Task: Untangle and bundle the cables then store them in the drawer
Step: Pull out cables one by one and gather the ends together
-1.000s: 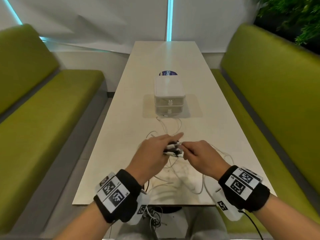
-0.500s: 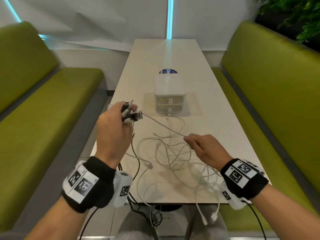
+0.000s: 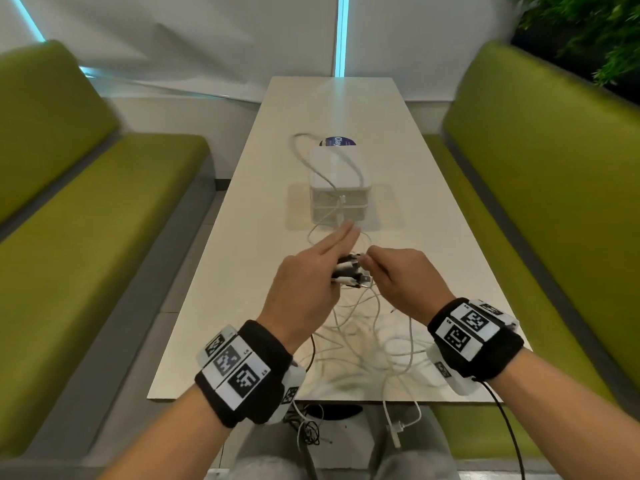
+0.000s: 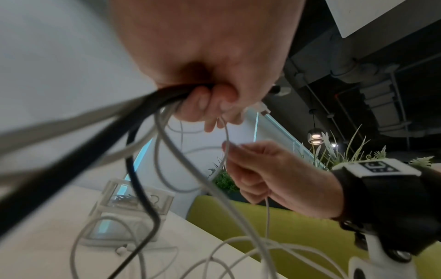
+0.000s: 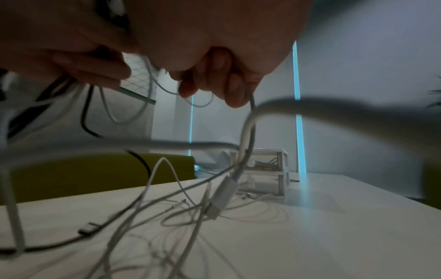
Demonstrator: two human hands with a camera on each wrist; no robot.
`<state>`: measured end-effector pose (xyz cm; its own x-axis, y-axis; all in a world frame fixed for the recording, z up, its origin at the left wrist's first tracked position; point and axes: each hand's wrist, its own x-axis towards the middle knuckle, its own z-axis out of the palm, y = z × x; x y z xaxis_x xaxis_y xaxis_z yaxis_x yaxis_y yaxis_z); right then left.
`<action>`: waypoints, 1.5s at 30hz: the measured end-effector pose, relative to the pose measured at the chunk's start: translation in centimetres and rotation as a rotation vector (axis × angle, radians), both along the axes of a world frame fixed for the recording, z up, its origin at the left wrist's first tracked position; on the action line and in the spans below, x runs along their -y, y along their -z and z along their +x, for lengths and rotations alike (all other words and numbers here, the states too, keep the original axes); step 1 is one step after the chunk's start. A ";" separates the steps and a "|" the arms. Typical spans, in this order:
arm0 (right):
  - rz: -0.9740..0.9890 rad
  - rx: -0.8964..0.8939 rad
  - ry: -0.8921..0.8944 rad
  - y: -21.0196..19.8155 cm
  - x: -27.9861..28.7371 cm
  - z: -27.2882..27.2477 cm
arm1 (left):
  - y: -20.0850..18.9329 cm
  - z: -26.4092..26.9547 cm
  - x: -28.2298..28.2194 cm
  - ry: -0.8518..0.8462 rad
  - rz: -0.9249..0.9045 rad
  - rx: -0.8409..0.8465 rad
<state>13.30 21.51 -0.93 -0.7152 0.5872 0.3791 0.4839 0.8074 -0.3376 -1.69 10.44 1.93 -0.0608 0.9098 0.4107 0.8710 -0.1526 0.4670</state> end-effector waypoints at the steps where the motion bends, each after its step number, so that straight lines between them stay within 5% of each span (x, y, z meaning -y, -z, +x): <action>1: 0.007 -0.033 -0.035 -0.2 0.3 0.0 | 0.1 0.3 -0.3 -0.003 -0.029 -0.005; 6: -0.123 -0.195 -0.084 -0.5 1.7 0.4 | 0.0 0.5 0.0 -0.009 -0.055 -0.003; 16: -0.896 -0.211 -0.236 -3.1 5.1 0.1 | -0.7 -1.4 1.9 -0.103 0.252 0.124; 26: -0.694 -0.042 -0.107 -1.4 4.1 1.4 | -2.9 -1.8 2.7 -0.226 0.419 0.251; 36: -0.745 0.288 -0.384 -1.3 6.6 2.1 | -2.8 -2.4 4.5 0.204 0.232 0.367; 45: -0.399 0.741 -0.403 0.3 9.7 2.3 | -3.5 -1.2 6.7 0.404 0.259 0.725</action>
